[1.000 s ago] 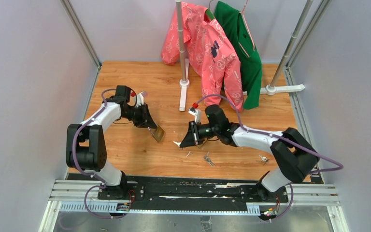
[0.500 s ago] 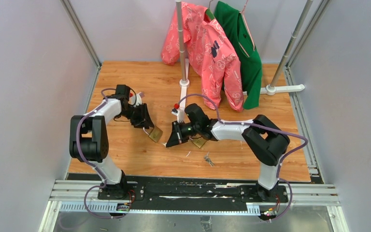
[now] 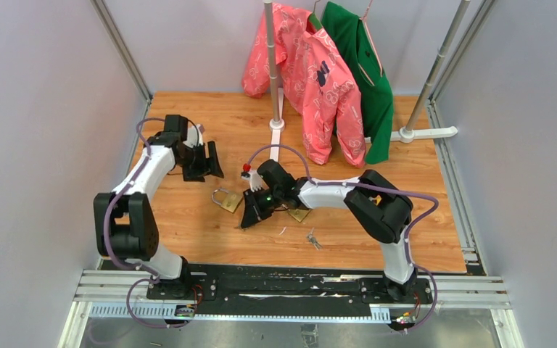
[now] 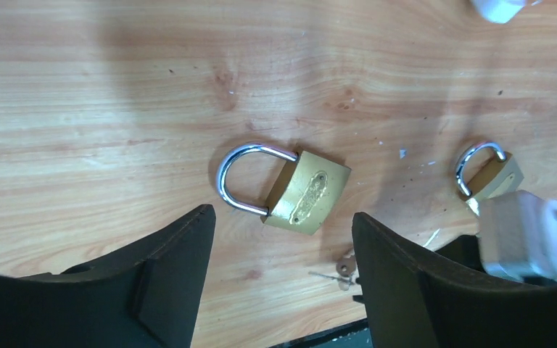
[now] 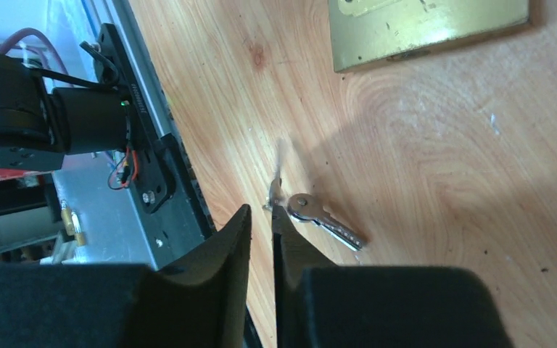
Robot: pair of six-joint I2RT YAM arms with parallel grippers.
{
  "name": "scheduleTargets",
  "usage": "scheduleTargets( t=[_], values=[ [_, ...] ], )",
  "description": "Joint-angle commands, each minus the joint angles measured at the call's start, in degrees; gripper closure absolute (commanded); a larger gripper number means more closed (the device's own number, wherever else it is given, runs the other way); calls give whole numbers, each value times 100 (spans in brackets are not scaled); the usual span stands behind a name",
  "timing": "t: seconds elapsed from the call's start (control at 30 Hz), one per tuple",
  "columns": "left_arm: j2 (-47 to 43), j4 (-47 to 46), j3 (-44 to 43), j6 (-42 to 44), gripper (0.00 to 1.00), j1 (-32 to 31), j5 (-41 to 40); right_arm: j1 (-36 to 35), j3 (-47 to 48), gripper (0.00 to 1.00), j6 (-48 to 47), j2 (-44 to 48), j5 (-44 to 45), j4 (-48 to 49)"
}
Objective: Lock with the key
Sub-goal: Place the key at the center of the board, then reset both arms
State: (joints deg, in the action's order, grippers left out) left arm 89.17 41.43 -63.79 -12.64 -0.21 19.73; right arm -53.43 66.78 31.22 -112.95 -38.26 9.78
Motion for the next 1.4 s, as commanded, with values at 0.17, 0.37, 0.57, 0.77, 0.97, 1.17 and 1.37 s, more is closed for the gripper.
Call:
scheduleTargets(
  t=[0.17,0.37,0.57,0.77,0.97,1.17,1.37],
  values=[
    [-1094,376,-306,-115,25,3,-496,-320,658,46,-808,-156,1004,-1280],
    [-1593,431,-439,-122,24,3,-561,-352,972,39,-1214,371,2168,-2042],
    [-2017,544,-835,25,0,-287,-891,-352,1816,30,-1690,1146,4564,-3860],
    [-2347,759,-1826,53,0,-416,-1019,-336,2940,12,-2359,2434,7085,-5452],
    [-2545,746,-2345,-20,0,-410,-1124,-46,3395,0,-2497,3533,9111,-5534],
    [-2656,678,-2139,-99,0,-410,-1246,417,3119,0,-2257,4389,9629,-5453],
    [-2916,538,-1736,-80,0,-412,-1243,1162,2260,0,-1562,4894,9112,-5676]
  ],
)
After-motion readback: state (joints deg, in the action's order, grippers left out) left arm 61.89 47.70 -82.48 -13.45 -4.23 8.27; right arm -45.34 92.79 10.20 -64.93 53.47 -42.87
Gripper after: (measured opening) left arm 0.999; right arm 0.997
